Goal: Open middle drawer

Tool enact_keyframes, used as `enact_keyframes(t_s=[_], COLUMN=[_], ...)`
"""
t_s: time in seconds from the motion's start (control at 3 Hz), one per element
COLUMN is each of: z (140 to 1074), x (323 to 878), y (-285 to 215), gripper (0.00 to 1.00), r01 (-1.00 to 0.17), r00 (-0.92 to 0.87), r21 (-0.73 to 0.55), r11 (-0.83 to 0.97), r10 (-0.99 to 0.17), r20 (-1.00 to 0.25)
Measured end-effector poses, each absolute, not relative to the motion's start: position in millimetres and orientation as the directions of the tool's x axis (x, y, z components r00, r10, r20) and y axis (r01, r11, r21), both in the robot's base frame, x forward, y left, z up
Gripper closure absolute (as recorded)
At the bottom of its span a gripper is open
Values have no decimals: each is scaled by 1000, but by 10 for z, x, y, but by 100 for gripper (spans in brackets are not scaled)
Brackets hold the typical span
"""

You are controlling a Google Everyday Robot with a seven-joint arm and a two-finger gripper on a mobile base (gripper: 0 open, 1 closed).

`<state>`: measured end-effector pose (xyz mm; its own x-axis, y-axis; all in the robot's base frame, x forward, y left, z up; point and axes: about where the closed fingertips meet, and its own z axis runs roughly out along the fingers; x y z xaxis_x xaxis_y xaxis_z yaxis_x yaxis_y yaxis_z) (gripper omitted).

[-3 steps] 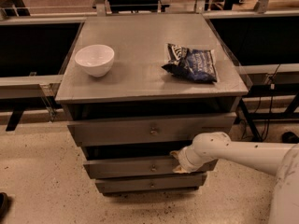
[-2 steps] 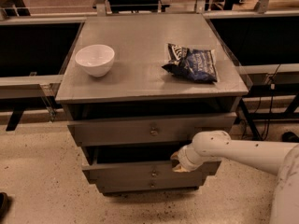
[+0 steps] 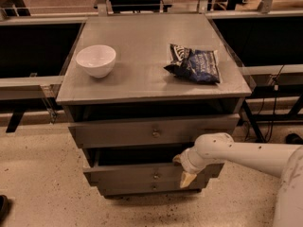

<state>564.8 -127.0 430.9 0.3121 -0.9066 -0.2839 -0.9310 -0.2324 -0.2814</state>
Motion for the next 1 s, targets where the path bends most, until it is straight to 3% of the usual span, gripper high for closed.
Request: enact_keyframes(t_s=[0.33, 0.67, 1.0], z=[4309, 4309, 4090], x=[5648, 5648, 5503], y=[-1270, -1270, -1196], gripper=[1, 0, 0], r01=[-931, -931, -944], r00=[312, 312, 312], r21=[-281, -281, -205], r11=[-232, -232, -260], r10=[-907, -907, -907], r20=[-284, -284, -283])
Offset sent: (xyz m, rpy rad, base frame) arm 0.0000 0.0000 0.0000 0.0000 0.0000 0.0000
